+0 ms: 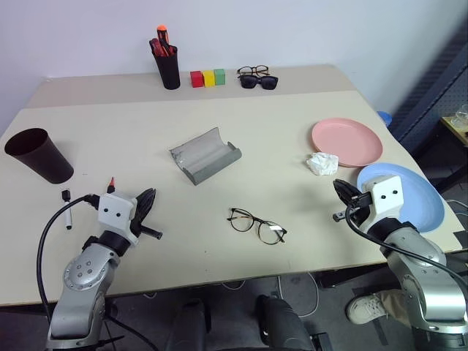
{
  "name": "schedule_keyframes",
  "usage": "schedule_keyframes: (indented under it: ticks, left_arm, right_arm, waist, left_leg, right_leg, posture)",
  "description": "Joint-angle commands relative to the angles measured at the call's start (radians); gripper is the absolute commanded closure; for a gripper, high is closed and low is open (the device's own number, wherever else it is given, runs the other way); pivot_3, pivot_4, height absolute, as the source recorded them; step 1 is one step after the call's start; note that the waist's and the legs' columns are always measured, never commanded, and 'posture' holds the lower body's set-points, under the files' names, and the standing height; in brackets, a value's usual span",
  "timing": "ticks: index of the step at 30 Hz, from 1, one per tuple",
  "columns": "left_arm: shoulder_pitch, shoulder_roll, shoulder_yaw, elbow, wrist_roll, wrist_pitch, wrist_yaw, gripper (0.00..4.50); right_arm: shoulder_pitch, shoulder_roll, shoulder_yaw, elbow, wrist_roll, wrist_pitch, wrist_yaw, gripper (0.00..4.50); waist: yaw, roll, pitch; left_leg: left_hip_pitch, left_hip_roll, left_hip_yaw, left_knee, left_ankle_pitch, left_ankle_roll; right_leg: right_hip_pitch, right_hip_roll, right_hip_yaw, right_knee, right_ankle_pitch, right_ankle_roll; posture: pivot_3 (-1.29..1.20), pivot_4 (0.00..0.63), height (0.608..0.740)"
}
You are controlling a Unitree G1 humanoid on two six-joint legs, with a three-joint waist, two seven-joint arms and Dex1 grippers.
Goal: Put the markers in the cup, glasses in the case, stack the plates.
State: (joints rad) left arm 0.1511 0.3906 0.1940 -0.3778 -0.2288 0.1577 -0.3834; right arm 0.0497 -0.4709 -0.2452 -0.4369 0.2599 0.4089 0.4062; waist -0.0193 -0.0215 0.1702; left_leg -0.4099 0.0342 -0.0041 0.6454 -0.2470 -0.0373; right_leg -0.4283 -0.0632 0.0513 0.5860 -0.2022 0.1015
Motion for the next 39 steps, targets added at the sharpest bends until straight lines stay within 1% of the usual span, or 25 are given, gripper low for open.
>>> schedule_keyframes:
  ticks: [1,33,35,36,37,39]
  left_arm:
    - [-0.005,0.002,0.019,-0.033,-0.015,-0.016,-0.003,4.40]
    - [0.007,-0.002,0.004,-0.072,0.005,0.014,0.027,4.40]
    - [-0.002,-0.014,0.012,-0.079,-0.005,0.049,0.053,4.40]
    - [-0.018,-0.029,0.027,-0.087,-0.028,0.097,0.083,4.40]
    - [-0.036,-0.042,0.042,-0.096,-0.055,0.150,0.111,4.40]
    - [-0.094,-0.064,0.068,-0.121,-0.058,0.319,0.213,4.40]
  right_arm:
    - [-0.012,-0.007,-0.010,-0.039,0.009,-0.018,0.003,4.50]
    - [-0.017,-0.005,0.012,-0.041,0.004,-0.016,0.007,4.50]
    - [-0.025,-0.006,0.017,-0.039,0.009,-0.015,0.011,4.50]
    - [-0.035,-0.008,0.024,-0.036,0.016,-0.015,0.022,4.50]
    - [-0.046,-0.012,0.031,-0.033,0.023,-0.015,0.035,4.50]
    - [-0.084,-0.029,0.051,-0.026,0.047,-0.015,0.088,4.50]
  waist:
    - [0.000,0.000,0.000]
    - [0.000,0.000,0.000]
    - [0.000,0.000,0.000]
    - [0.000,0.000,0.000]
    - [0.000,0.000,0.000]
    - [0.000,0.000,0.000]
  left_leg:
    - [0.000,0.000,0.000,0.000,0.000,0.000]
    - [0.000,0.000,0.000,0.000,0.000,0.000]
    - [0.000,0.000,0.000,0.000,0.000,0.000]
    - [0.000,0.000,0.000,0.000,0.000,0.000]
    - [0.000,0.000,0.000,0.000,0.000,0.000]
    - [0.000,0.000,0.000,0.000,0.000,0.000]
  right_leg:
    - [0.000,0.000,0.000,0.000,0.000,0.000]
    - [0.000,0.000,0.000,-0.001,0.000,0.000]
    - [0.000,0.000,0.000,-0.001,0.000,0.000]
    - [0.000,0.000,0.000,-0.001,0.000,0.000]
    - [0.000,0.000,0.000,-0.001,0.000,0.000]
    - [0.001,0.000,0.000,-0.001,0.000,0.000]
  posture:
    - [0.00,0.150,0.740]
    - [0.00,0.150,0.740]
    - [0.00,0.150,0.740]
    - [0.00,0.150,0.740]
    - [0.00,0.150,0.740]
    - [0.00,0.150,0.740]
